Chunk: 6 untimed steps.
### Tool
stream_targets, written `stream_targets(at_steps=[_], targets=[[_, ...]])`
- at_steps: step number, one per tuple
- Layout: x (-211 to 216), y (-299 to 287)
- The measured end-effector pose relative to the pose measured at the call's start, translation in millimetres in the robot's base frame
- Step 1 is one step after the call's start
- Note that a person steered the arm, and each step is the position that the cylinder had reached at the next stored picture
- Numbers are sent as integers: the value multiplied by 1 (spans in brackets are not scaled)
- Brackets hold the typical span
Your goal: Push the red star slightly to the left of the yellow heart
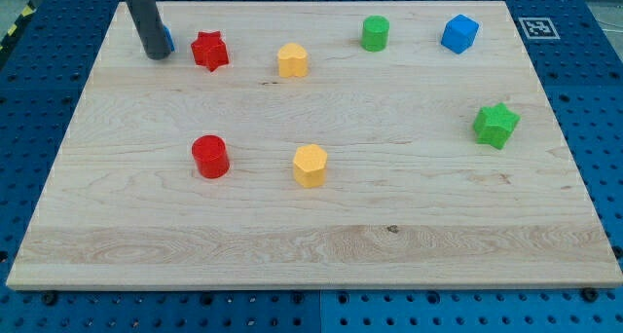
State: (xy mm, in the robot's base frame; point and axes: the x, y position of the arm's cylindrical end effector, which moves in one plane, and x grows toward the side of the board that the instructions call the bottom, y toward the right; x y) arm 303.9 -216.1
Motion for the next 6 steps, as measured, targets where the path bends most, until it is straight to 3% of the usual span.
stream_targets(at_steps=[2, 3, 4, 6], targets=[[-35, -9], [-30, -8], [-15, 20], [-37, 81]])
